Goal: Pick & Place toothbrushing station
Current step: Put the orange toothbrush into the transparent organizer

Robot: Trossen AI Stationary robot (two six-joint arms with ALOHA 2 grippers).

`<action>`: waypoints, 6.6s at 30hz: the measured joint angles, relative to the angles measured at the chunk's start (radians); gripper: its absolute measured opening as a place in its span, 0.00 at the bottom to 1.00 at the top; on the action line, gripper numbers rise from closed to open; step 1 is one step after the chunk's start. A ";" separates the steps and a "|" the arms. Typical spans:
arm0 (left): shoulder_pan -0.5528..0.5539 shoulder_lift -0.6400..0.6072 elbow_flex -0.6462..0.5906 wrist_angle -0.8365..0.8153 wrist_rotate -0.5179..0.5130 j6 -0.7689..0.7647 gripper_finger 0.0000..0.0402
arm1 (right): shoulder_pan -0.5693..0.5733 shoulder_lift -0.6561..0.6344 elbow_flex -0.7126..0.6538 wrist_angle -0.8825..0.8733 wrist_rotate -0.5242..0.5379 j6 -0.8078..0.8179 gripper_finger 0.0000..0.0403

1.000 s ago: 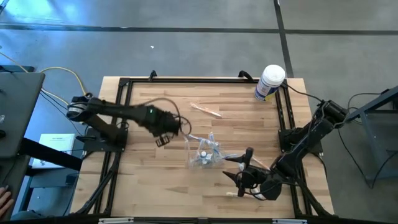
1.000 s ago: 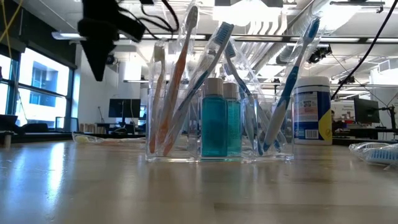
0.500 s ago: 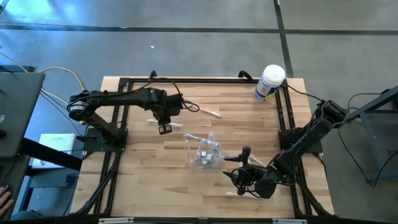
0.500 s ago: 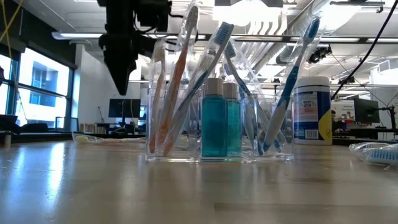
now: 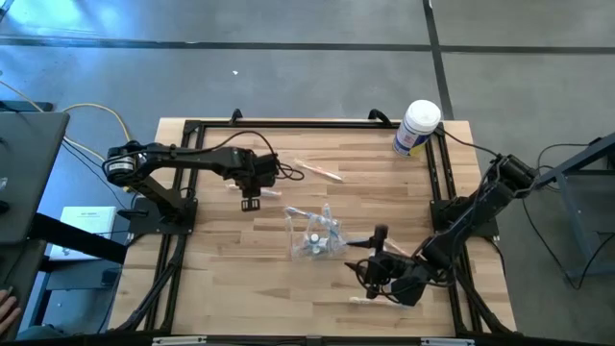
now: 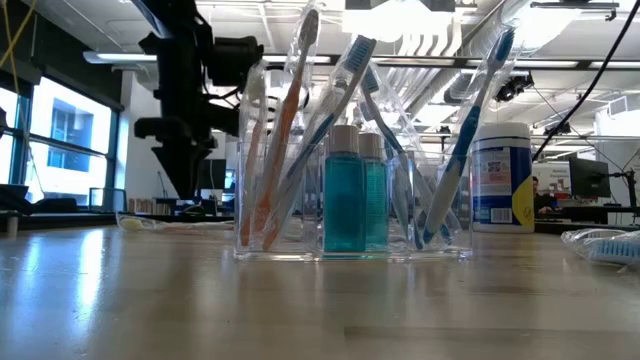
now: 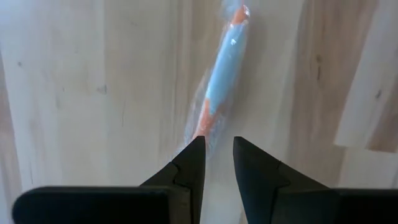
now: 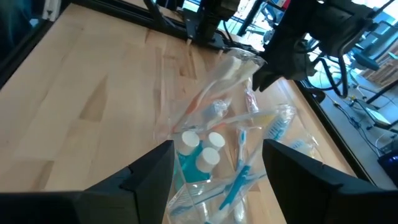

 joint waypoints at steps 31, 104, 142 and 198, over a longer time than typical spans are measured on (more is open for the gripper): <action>0.060 0.186 -0.090 0.141 0.053 0.020 0.11 | -0.034 0.000 0.000 -0.015 -0.062 0.026 0.59; -0.993 0.531 0.284 1.742 -0.706 1.935 0.01 | -0.183 0.000 0.000 0.437 -0.699 0.198 0.59; -0.995 0.531 0.282 1.747 -0.769 1.906 0.03 | -0.218 0.001 0.000 0.443 -0.777 0.021 0.01; -1.032 0.531 0.283 1.950 -0.645 1.520 0.20 | -0.189 -0.007 0.000 0.428 -0.747 -0.026 0.01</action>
